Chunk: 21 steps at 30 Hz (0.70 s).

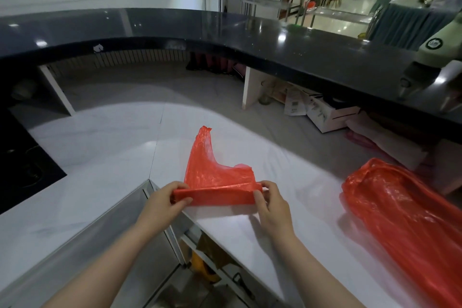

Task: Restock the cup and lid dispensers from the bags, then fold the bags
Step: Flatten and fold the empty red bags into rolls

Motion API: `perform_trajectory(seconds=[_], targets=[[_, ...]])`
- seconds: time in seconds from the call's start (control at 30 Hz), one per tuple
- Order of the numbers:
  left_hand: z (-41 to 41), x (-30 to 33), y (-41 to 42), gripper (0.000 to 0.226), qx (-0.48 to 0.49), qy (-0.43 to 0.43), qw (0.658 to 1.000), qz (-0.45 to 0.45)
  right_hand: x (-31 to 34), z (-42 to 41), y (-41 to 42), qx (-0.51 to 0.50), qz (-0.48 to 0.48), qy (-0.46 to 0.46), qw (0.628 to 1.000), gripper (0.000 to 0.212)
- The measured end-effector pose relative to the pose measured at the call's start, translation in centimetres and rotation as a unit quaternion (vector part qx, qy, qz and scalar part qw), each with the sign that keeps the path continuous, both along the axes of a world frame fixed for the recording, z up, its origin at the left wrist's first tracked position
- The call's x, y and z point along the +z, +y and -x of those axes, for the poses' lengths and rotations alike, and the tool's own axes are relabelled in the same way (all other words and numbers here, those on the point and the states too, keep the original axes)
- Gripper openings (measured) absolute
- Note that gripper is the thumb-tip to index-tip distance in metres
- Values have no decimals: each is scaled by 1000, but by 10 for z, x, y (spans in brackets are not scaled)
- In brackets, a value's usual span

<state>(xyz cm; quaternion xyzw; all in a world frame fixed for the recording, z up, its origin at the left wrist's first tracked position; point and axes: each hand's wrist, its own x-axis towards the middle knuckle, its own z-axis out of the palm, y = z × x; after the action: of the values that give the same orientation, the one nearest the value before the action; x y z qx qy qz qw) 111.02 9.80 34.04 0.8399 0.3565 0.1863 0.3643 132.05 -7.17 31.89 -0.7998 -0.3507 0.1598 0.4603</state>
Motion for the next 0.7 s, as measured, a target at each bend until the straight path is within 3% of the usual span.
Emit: perform_trajectory(seconds=[0.1,0.23,0.3,0.37,0.43,0.5,0.57,0.7], targets=[[-8,0,-4,31,63,-20,997,31,-2,1,0,20,7,21,1000,37],[-19,1,-10,61,109,1,993,35,-6,3,4,-21,47,-54,997,44],[-22,-2,-12,59,86,90,988,-92,-6,5,7,-41,69,-80,994,50],[-24,-6,-13,55,44,183,945,-267,-5,8,9,-42,90,-110,989,53],[-27,-7,-13,59,-8,187,925,-332,-4,12,8,-29,94,-182,978,52],[-30,-12,-9,72,-75,199,923,-321,-6,16,5,18,96,-297,950,57],[-32,-16,-4,74,-121,228,927,-272,-8,16,4,112,132,-353,920,58],[-31,-26,3,56,-141,260,935,-196,-15,7,12,201,220,-297,907,68]])
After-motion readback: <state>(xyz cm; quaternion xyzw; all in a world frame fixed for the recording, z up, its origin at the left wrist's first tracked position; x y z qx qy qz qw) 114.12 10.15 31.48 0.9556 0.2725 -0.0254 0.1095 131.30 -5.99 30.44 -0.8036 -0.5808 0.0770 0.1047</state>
